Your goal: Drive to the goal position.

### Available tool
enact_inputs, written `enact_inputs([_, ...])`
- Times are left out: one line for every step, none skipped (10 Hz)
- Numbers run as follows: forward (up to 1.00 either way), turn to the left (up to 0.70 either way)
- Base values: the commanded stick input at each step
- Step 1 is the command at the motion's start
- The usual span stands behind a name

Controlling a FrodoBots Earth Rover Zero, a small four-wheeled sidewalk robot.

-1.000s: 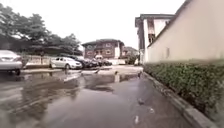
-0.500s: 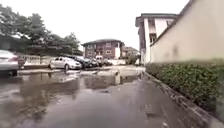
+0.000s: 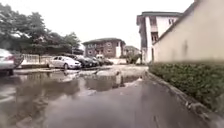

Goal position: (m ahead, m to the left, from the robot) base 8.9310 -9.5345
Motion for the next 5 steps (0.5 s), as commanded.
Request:
enact_inputs([0.70,0.00])
enact_inputs([0.70,0.00])
enact_inputs([0.70,0.00])
enact_inputs([0.70,0.00])
enact_inputs([0.70,0.00])
